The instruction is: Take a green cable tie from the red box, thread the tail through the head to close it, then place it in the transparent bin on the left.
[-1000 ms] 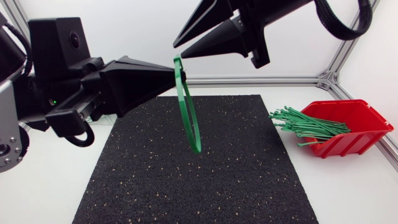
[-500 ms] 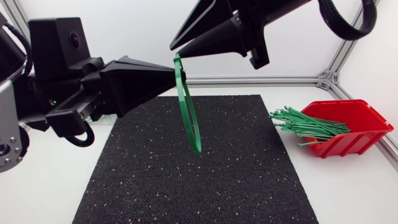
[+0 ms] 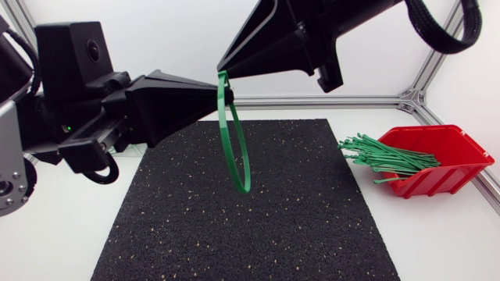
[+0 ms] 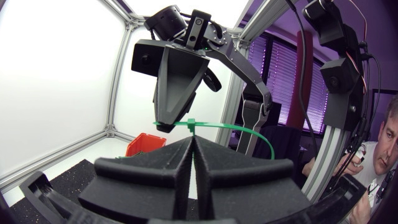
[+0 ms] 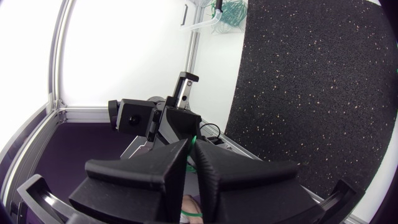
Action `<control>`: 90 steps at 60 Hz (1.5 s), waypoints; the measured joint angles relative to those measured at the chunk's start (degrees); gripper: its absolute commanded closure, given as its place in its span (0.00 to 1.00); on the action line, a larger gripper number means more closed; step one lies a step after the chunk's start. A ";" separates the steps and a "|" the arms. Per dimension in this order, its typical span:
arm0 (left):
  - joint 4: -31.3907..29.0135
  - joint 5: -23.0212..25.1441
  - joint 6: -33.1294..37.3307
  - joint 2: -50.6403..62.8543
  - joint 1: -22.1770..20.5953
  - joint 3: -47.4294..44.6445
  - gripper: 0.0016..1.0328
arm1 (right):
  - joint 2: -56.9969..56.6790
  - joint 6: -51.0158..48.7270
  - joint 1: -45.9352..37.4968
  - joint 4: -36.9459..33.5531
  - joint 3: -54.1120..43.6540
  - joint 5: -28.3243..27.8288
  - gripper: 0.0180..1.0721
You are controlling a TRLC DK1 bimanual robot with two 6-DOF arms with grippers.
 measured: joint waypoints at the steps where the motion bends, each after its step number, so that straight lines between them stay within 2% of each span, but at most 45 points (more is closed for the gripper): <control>1: 0.00 0.00 -0.02 0.00 0.00 0.00 0.97 | 0.00 0.15 0.00 0.00 0.02 -0.02 0.92; 30: -0.55 0.15 0.17 -1.07 -0.07 -0.70 0.97 | 0.44 0.13 -0.11 -0.61 0.13 -0.17 0.95; 50: -3.39 -2.08 0.15 -1.90 -0.11 -1.51 0.97 | 4.20 -0.11 -1.97 -0.13 0.28 -1.55 0.95; 67: -3.54 -1.90 0.17 -2.32 0.02 -1.51 0.97 | 3.63 -0.13 -1.46 0.26 0.28 0.07 0.94; 69: -3.54 -1.51 0.17 -2.32 0.09 -1.51 0.97 | 3.32 -0.33 -1.11 0.20 0.28 0.52 0.91; 72: -3.72 -1.09 0.17 -2.32 0.28 -1.49 0.97 | 2.84 -0.98 -0.66 0.13 0.31 1.64 0.79; 78: -4.85 -0.92 0.44 -2.32 0.39 -1.31 0.97 | 2.49 -2.69 -0.04 -0.70 0.79 3.56 0.66; 90: -11.78 -2.12 4.52 -2.29 0.39 0.61 0.97 | 2.16 -7.93 0.31 -1.70 0.85 9.84 0.63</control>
